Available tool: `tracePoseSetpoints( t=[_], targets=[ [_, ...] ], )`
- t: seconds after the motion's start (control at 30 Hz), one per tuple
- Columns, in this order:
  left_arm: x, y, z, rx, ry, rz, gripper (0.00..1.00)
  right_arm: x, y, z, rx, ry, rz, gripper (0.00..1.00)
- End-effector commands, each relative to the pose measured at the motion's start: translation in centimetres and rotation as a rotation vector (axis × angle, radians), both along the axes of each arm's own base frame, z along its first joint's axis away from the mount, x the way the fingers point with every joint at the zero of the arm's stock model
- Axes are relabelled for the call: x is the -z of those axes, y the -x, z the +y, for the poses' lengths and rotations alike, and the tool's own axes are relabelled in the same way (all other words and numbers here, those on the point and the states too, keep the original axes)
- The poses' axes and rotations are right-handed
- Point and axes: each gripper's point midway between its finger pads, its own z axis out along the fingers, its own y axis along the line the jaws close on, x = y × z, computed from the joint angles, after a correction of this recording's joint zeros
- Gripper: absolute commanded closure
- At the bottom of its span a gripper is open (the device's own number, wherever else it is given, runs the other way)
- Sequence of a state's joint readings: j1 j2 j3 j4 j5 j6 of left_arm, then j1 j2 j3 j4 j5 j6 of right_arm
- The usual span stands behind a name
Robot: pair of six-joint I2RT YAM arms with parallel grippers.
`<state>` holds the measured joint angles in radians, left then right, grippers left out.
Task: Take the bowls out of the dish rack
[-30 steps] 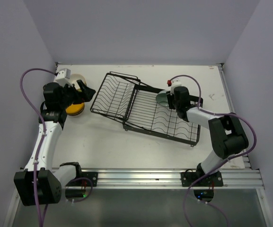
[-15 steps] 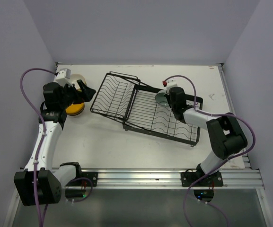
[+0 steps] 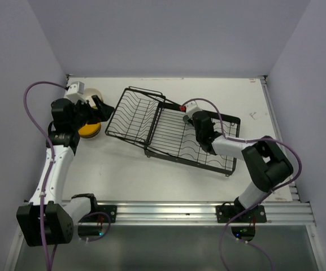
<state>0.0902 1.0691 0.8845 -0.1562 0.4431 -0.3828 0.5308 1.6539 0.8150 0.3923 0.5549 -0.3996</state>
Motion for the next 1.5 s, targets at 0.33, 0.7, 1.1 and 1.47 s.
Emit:
tracePoseSetpoints(
  t=[0.33,0.7,1.1,1.47],
  targets=[
    [-1.5,0.1,-0.4,0.020,0.006,-0.066,0.10,-4.7,0.3,1.7,-0.030,0.155,-0.262,1.00],
    [-1.4,0.0,-0.5,0.021,0.008,-0.062,0.10,-7.8,0.9,0.6,0.031,0.172,-0.381,1.00],
    [-1.4,0.0,-0.6,0.030,0.012,-0.062,0.10,-9.9,1.8,-0.1,0.063,0.150,-0.480,1.00],
    [-1.3,0.0,-0.5,0.027,0.009,-0.063,0.09,-10.7,2.0,0.2,0.038,0.131,-0.545,1.00]
  ],
)
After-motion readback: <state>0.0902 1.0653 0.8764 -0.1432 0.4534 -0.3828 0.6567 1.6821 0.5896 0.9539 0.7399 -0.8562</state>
